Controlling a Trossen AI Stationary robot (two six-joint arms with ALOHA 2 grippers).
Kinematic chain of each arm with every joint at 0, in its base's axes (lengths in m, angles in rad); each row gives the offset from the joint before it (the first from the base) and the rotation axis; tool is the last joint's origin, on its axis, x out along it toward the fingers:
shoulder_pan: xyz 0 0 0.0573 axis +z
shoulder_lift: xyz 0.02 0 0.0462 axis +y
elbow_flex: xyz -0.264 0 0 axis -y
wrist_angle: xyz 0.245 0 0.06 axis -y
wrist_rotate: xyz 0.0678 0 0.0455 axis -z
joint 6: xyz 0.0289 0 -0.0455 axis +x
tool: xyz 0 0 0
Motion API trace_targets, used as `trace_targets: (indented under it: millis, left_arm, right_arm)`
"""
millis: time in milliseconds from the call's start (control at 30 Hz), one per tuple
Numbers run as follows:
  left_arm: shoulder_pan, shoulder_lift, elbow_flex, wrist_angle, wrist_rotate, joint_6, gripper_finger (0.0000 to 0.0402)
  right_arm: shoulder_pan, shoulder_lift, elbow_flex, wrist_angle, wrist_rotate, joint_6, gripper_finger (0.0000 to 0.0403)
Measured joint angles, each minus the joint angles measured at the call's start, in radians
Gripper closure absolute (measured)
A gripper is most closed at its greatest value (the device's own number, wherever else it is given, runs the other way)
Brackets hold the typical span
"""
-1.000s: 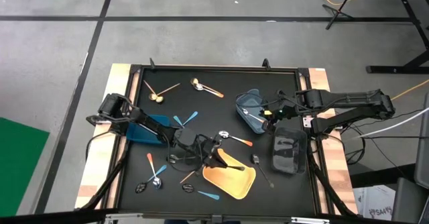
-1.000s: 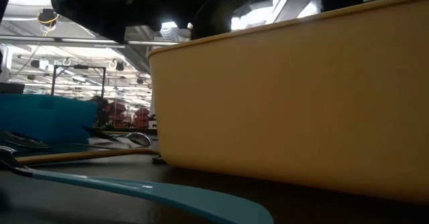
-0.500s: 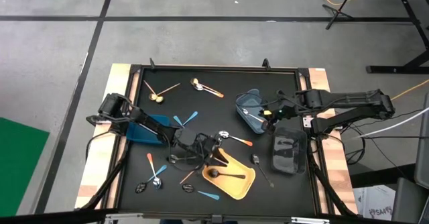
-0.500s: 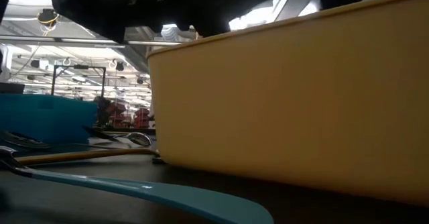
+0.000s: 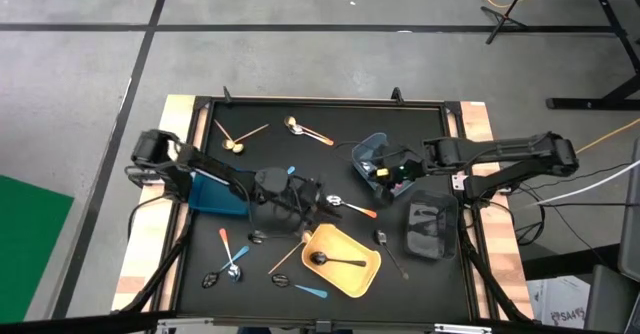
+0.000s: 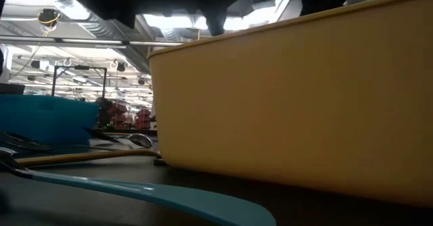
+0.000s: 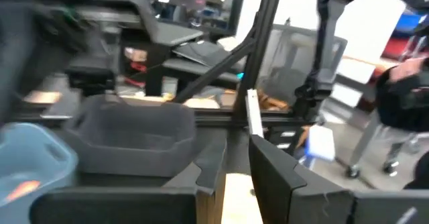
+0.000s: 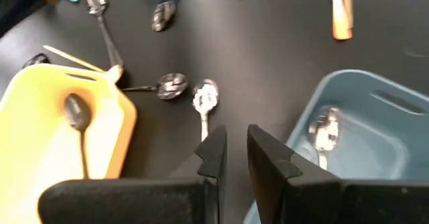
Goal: Sort silverware by color (type)
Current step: Adjust the gray bin
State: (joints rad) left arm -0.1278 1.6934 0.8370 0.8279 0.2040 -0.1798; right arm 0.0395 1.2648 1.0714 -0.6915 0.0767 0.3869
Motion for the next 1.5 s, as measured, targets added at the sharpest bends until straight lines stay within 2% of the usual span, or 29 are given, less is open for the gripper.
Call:
trace_targets:
  millis: [167,300,467,700,967,1500]
  left_arm:
    - [0.039,-0.136,0.0,-0.241,-0.035,0.103,0.0343]
    - [0.061,-0.258,0.0,-0.458,-0.113,0.162,0.0343]
    - [0.088,-0.41,0.0,-0.696,-0.212,0.171,0.0343]
    - [0.118,-0.597,0.0,-0.913,-0.328,0.167,0.0343]
    - [0.123,-0.712,0.0,-1.025,-0.404,0.166,0.0343]
    - [0.123,-0.705,0.0,-1.079,-0.404,0.165,0.0343]
  right_arm:
    - [0.0,0.056,0.0,0.02,-0.051,0.0,0.0352]
    - [0.0,0.108,0.0,0.055,-0.072,0.0,0.0352]
    - [0.0,0.18,0.0,0.121,-0.105,0.0,0.0352]
    - [0.0,0.281,0.0,0.176,-0.123,0.0,0.0352]
    - [0.0,0.384,0.001,0.188,-0.123,0.0,0.0352]
    - [0.0,0.522,0.001,0.273,-0.121,-0.051,0.0352]
